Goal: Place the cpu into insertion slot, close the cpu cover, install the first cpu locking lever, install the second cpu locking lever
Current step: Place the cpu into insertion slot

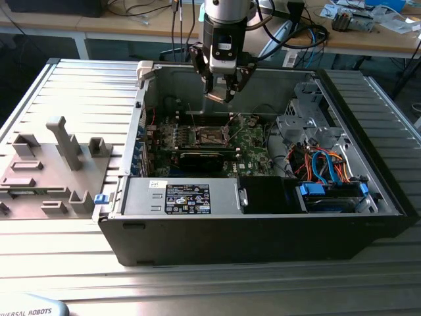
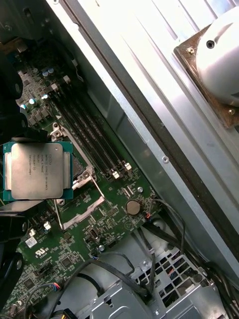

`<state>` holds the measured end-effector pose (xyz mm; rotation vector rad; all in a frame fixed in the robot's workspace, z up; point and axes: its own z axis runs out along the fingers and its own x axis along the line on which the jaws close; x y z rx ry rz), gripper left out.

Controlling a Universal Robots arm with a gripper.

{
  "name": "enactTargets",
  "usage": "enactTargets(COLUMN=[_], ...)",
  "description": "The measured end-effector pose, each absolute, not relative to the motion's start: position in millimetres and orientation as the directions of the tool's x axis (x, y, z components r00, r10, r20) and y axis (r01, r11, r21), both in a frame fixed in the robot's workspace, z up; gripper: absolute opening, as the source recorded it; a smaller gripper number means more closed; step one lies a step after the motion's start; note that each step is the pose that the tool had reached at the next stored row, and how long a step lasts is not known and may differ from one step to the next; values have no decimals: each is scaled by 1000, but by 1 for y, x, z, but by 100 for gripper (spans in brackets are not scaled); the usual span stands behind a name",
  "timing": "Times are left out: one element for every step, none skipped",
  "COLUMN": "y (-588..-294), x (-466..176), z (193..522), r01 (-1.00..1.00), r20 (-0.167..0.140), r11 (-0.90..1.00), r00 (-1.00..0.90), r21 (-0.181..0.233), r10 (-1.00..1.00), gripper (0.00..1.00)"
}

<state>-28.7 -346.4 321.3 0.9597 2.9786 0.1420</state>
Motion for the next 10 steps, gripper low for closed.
enactTargets(y=[-346, -346, -346, -346, -346, -346, -346, -346, -346, -346], x=[-29, -29, -29, -29, -29, -29, -29, -29, -29, -29], z=[321, 321, 321, 321, 321, 321, 321, 321, 321, 321], r01=[583, 584, 584, 585, 586, 587, 588, 589, 590, 591], r20=[19, 19, 19, 19, 19, 19, 19, 19, 19, 19], r11=[808, 807, 807, 806, 805, 804, 804, 803, 803, 802], r00=[-812, -811, -811, -810, -809, -809, -808, -807, -807, -806], r21=[89, 89, 89, 89, 89, 89, 89, 89, 89, 89], r10=[584, 585, 585, 586, 587, 588, 589, 590, 590, 591], gripper=[54, 54, 54, 54, 54, 54, 54, 54, 54, 54])
